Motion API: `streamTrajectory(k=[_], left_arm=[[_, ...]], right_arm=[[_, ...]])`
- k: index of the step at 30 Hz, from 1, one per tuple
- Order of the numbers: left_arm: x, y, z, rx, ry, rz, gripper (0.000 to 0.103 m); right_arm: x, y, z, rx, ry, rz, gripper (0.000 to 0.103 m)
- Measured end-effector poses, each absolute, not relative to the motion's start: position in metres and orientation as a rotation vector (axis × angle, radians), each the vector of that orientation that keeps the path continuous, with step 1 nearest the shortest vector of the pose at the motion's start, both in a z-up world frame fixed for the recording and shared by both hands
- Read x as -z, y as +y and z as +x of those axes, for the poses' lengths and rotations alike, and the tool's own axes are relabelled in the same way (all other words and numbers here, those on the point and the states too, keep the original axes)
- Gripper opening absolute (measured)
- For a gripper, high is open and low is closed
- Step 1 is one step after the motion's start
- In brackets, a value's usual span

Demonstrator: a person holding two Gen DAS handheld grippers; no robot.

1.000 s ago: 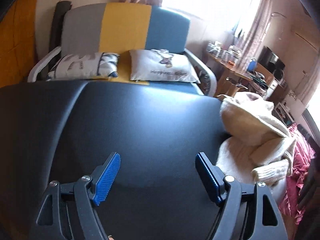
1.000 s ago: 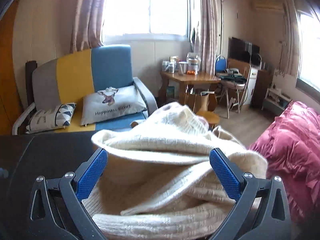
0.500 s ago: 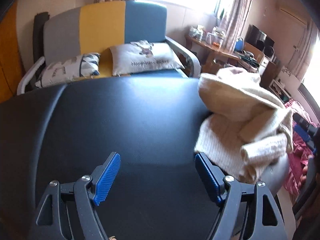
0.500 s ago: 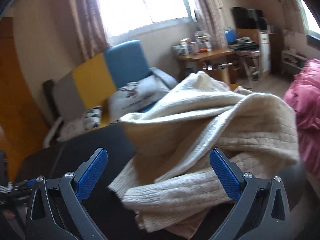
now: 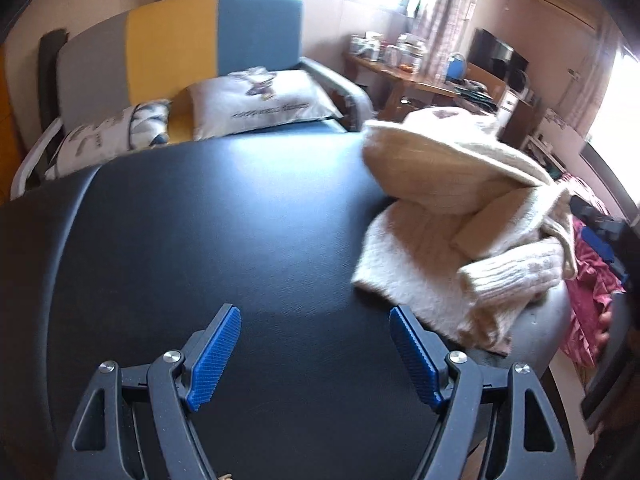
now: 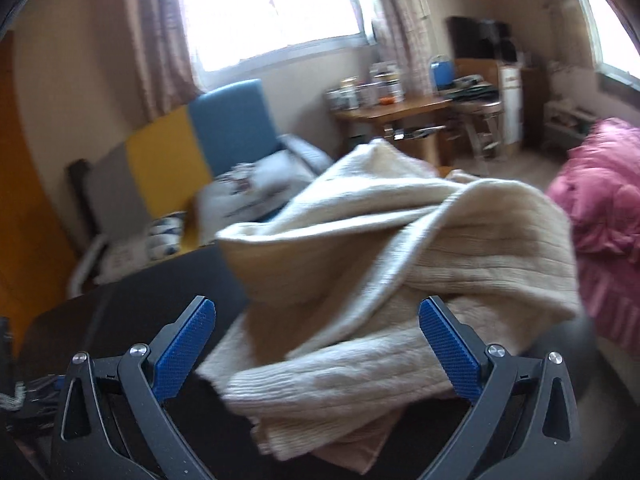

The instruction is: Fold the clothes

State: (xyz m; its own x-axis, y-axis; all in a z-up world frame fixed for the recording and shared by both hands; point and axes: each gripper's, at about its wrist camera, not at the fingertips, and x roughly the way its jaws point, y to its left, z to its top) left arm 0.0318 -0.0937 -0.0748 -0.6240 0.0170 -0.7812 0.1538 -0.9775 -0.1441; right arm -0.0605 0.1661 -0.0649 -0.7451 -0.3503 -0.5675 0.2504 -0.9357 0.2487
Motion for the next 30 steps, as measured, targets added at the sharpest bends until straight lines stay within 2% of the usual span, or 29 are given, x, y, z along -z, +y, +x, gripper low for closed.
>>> streamTrajectory(k=[3,7,9,11,17,26,30], left_arm=[[0.058,-0.077,0.027,2.820,0.276,1.272,0.078],[0.046,-0.062,0.014,2.879,0.253,1.256,0.078],[0.040,-0.049,-0.005,2.892,0.171,1.273,0.078],[0.034,-0.034,-0.022,2.906,0.056,1.260,0.078],[0.029,-0.003,-0.031,2.934,0.011,1.281,0.078],[0.029,0.018,-0.016,2.953,-0.036,1.284,0.078],[0.041,0.004,-0.008,2.915,-0.007,1.293,0.078]], right_arm=[[0.062,0.162,-0.075,2.689,-0.283,0.933,0.103],[0.054,0.166,-0.090,2.344,-0.641,0.879,0.103],[0.055,0.164,-0.095,2.298,-0.668,0.889,0.103],[0.059,0.167,-0.094,2.296,-0.670,0.931,0.103],[0.075,0.181,-0.068,2.517,-0.408,1.034,0.103],[0.083,0.200,-0.052,2.639,-0.395,1.043,0.103],[0.080,0.203,-0.052,2.565,-0.513,1.023,0.103]])
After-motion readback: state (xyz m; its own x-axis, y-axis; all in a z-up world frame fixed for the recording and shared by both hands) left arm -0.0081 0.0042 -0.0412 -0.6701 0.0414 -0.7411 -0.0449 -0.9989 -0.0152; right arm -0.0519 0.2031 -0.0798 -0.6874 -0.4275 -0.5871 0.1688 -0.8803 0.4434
